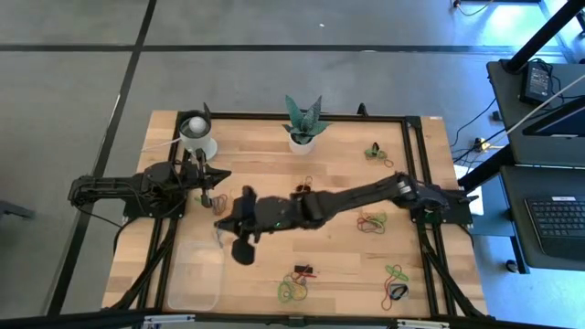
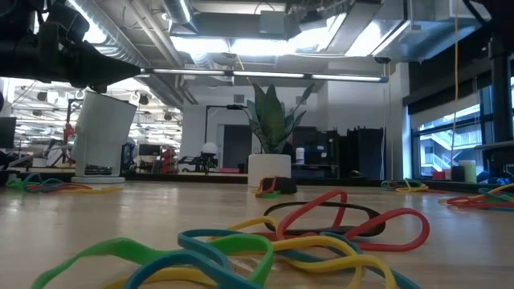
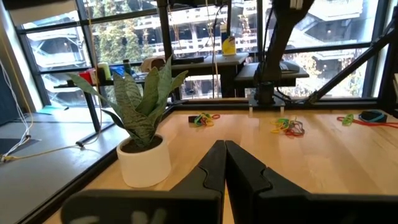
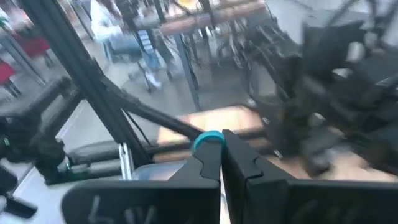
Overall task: Pick and place rubber bands into bin
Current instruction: Put the blue rubber band into the transparent bin
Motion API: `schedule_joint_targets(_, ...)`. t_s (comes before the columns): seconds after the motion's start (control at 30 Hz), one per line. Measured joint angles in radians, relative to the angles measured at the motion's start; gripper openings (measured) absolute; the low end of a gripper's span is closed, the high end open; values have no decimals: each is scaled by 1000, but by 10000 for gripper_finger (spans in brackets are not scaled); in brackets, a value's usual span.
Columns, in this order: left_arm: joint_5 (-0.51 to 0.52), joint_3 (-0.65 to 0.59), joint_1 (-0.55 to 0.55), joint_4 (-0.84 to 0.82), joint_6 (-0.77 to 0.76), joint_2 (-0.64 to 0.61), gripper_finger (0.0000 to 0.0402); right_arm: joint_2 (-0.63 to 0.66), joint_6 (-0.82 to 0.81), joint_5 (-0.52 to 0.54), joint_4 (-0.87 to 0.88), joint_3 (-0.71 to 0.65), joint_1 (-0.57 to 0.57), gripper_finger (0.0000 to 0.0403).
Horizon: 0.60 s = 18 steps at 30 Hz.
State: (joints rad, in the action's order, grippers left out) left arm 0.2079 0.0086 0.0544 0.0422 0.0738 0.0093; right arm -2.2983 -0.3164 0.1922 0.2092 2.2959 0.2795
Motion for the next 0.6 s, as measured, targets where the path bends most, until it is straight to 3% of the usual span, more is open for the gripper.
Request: schedule_joint_targets(0.6,0,0,0,0,0,0,4,-341,-100,-66,-554,0,27,0)
